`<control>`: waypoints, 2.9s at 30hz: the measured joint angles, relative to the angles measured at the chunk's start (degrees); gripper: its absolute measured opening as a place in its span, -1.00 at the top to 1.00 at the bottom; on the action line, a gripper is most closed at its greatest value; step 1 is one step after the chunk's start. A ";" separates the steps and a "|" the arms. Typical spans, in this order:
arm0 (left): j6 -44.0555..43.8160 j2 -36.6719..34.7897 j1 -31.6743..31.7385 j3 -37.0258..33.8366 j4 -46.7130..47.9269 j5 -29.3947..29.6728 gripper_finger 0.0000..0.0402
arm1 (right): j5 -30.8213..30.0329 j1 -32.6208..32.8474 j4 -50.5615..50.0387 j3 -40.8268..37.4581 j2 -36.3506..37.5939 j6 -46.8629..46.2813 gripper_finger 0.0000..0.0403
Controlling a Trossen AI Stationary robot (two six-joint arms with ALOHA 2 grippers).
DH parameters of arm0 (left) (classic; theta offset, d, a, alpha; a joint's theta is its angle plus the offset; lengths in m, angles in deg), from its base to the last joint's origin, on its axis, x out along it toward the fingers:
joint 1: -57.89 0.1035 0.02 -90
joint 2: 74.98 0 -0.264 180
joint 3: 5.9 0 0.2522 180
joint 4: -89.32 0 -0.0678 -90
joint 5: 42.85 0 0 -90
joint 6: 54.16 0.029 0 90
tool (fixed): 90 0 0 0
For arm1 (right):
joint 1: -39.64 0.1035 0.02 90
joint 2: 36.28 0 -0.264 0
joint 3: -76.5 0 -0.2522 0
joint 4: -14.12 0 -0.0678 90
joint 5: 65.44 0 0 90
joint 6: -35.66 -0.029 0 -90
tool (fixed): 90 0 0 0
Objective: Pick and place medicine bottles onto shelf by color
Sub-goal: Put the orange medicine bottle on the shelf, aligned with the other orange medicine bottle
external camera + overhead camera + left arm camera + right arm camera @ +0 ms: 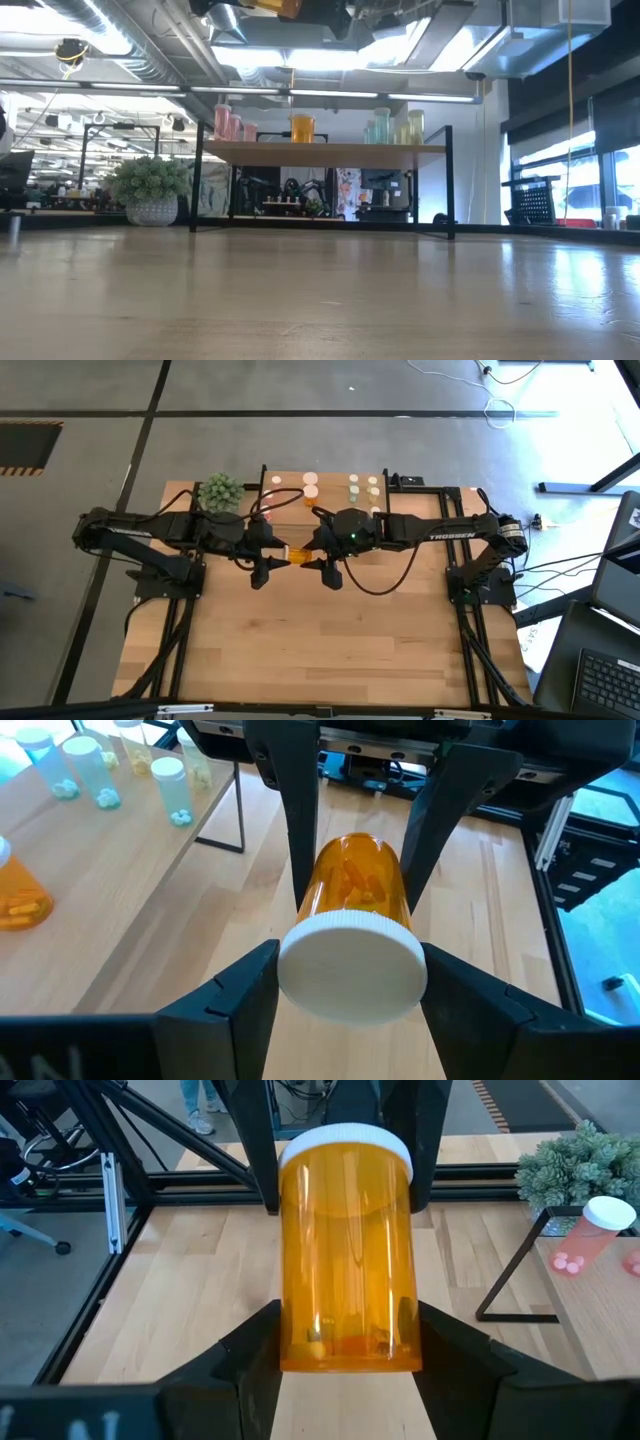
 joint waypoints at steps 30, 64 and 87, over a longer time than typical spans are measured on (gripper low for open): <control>0.04 1.14 -0.02 0.00 -0.04 3.62 -0.06 | -0.63 -0.07 0.00 -0.09 0.00 -0.24 0.04; -0.02 1.14 0.02 0.00 -0.02 4.22 -0.06 | 0.68 -1.42 -0.04 0.01 0.00 -0.15 0.04; 0.02 1.14 0.00 0.02 1.22 4.50 -0.06 | 0.57 -1.51 0.38 0.02 0.00 0.04 0.04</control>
